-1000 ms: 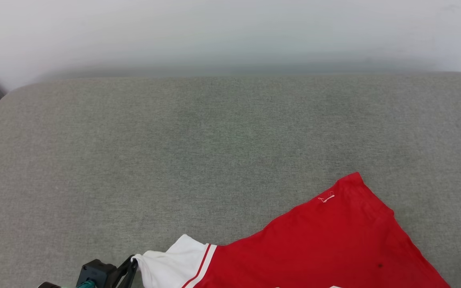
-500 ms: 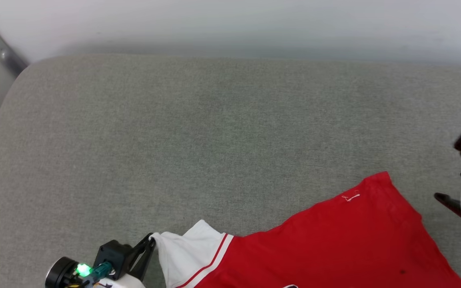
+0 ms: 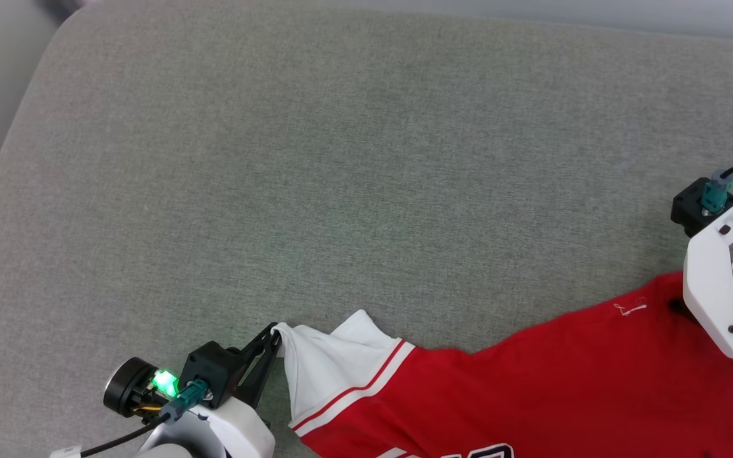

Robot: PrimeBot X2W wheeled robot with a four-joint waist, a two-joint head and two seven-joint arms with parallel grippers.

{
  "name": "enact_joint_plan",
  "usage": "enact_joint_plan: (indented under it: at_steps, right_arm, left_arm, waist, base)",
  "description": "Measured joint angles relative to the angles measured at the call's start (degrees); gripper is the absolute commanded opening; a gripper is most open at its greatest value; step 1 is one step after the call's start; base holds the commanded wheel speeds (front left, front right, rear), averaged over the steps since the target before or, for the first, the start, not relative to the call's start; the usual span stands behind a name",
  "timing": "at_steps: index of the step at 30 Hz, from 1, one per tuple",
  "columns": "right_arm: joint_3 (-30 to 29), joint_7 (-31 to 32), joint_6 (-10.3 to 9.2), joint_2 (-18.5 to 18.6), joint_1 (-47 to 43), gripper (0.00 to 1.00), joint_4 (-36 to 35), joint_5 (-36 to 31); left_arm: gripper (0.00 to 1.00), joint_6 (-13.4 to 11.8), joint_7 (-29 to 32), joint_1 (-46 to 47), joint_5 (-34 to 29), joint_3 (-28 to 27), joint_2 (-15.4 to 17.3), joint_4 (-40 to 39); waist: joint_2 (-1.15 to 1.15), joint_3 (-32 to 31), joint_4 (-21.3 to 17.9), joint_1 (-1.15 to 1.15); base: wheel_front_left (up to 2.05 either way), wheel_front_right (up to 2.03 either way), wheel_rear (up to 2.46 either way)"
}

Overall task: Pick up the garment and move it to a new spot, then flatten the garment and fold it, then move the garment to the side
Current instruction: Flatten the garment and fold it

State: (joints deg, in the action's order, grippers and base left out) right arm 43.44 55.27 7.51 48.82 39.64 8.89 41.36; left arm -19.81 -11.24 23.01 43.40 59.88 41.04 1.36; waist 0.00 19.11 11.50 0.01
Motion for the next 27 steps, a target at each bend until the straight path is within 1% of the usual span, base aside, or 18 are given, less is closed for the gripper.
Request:
enact_joint_plan:
  at_steps: [4, 5, 10, 13, 16, 21, 27]
  right_arm:
    - [2.7, -2.0, -0.01, 0.4, 0.3, 1.0, 1.4, 1.5]
    - [4.0, -3.8, -0.02, 0.5, 0.6, 0.0, 2.6, 3.1]
    - [6.4, -9.4, 0.01, 0.0, 0.8, 0.0, 4.1, 3.9]
    - [7.8, -12.7, 0.0, 0.0, 1.0, 0.0, 4.5, 4.3]
    - [8.2, -17.4, 0.0, 0.0, 1.4, 0.0, 4.4, 5.3]
    - [7.8, -25.5, 0.0, 0.6, 1.3, 0.0, 3.7, 5.8]
    - [4.9, -31.5, 0.0, 0.6, 1.4, 0.0, 3.6, 4.9]
  left_arm:
    - [0.0, 0.2, 0.0, 0.5, -0.2, 0.1, -0.6, 0.7]
    - [0.0, 0.2, 0.0, 0.5, 0.2, 0.2, -0.8, 1.3]
    - [0.0, 0.3, -0.2, -0.2, 0.7, 0.3, -0.7, 2.2]
    - [0.0, 0.2, -0.4, -0.9, 1.1, 0.5, -0.7, 3.0]
    - [0.0, 0.6, -0.5, -1.7, 1.4, 0.8, -1.1, 3.7]
    - [0.0, 0.7, -0.8, -1.6, 1.5, 0.5, -0.9, 4.3]
    - [0.0, 0.6, -1.1, 1.6, 1.1, -1.7, 0.9, 3.4]
  waist:
    - [0.0, 0.9, 1.1, 0.0]
    - [0.0, 0.4, 1.0, 0.0]
    - [0.0, -1.8, 0.3, 0.0]
    - [0.0, -4.0, -0.4, 0.0]
    - [0.0, -6.8, -1.1, 0.0]
    - [0.0, -12.2, -2.2, 0.0]
    - [0.0, -18.4, -3.9, -0.01]
  base:
    - [0.0, 0.0, 0.0]
    - [0.0, 0.0, 0.0]
    - [0.0, 0.0, 0.0]
    - [0.0, 0.0, 0.0]
    - [0.0, 0.0, 0.0]
    - [0.0, 0.0, 0.0]
    - [0.0, 0.0, 0.0]
